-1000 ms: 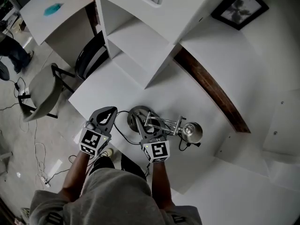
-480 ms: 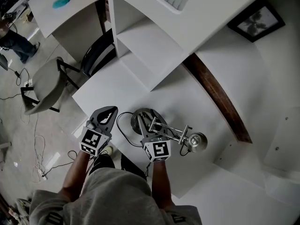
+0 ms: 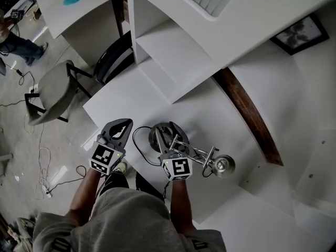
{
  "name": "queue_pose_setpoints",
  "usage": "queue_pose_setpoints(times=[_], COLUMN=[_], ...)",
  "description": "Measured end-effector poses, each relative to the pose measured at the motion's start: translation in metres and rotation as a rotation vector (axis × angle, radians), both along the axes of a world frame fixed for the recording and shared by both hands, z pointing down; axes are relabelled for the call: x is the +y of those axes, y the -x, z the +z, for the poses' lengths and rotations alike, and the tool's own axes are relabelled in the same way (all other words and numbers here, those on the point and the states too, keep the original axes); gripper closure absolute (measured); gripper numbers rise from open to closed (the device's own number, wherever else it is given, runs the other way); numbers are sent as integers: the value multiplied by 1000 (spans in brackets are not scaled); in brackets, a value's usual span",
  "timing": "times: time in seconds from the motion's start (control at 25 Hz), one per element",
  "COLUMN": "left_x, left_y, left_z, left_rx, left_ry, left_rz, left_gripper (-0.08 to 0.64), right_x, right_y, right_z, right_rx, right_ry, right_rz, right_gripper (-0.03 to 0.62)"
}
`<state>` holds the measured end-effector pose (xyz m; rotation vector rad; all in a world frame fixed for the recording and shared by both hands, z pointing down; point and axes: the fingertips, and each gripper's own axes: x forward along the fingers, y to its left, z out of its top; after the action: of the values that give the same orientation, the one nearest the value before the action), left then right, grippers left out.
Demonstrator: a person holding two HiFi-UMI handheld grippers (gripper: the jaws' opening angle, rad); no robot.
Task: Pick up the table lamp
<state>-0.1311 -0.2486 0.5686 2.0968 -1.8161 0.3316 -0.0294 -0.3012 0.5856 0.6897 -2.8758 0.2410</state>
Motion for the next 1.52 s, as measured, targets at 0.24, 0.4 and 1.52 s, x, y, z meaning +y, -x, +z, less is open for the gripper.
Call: queue_pose_setpoints(times=[0.24, 0.4, 1.52], left_x=[-3, -5, 10], left_y=[5, 3, -4], left_z=[3, 3, 7], left_rx=[4, 5, 5], left_ry=[4, 5, 16], left_rz=[-9, 0, 4], left_gripper=[557, 557, 557], right_x=[0, 0, 4], right_y=[1, 2, 4], right_z=[-1, -1, -6], right_rx=[-16, -20, 28], right_ry=[6, 7, -117], right_rz=[2, 2, 8], right_gripper=[388, 388, 558])
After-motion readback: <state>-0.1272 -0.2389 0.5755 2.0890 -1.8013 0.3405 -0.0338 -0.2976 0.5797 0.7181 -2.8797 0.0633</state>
